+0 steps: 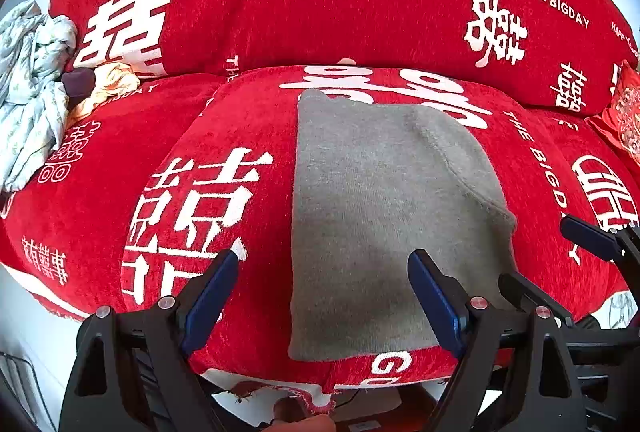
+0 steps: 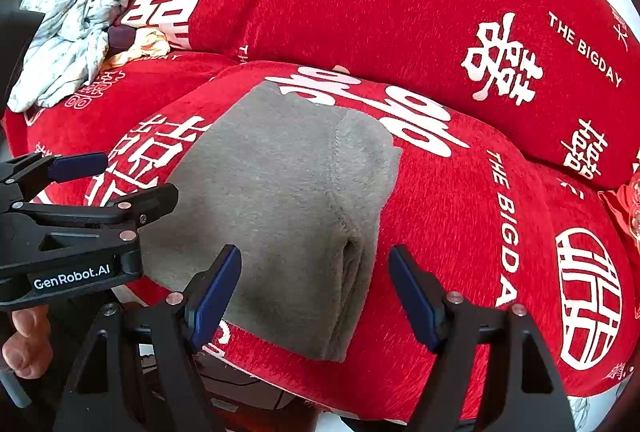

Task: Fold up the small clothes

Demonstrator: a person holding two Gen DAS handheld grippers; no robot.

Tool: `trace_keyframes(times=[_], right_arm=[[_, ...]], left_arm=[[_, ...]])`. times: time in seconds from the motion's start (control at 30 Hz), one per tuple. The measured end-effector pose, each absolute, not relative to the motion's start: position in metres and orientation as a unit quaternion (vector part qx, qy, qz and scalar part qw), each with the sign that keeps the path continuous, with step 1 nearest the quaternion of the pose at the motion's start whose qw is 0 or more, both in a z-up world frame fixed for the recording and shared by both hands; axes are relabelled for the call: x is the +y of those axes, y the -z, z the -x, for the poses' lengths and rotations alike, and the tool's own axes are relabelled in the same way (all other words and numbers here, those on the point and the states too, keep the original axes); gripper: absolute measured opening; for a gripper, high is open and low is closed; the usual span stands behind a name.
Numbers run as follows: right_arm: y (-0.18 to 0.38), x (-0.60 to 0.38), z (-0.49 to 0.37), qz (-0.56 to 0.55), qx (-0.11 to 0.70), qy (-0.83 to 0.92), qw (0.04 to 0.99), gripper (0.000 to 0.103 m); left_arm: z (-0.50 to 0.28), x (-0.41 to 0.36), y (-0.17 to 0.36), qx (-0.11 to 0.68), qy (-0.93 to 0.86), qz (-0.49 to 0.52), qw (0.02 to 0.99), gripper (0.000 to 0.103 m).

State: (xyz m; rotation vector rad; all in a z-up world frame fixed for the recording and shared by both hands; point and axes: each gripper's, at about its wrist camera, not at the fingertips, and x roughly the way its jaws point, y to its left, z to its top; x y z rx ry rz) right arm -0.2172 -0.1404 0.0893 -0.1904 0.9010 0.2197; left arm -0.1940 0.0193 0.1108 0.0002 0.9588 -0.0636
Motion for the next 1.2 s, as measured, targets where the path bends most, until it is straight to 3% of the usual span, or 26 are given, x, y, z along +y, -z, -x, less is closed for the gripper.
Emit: trace_keyframes(times=[0.33, 1.2], right_arm=[[-0.075, -0.141, 0.218, 0.057, 0.475, -0.080, 0.874, 0.079], [-0.087, -0.135, 0.234, 0.063, 0.461, -0.080, 0.882, 0.079]], left_arm=[[0.201, 0.015, -0.102, 0.483, 0.022, -0.012, 0.875, 0.087], [0.215, 0.019, -0.114, 0.460, 0.023, -0.014, 0.888, 0.087]])
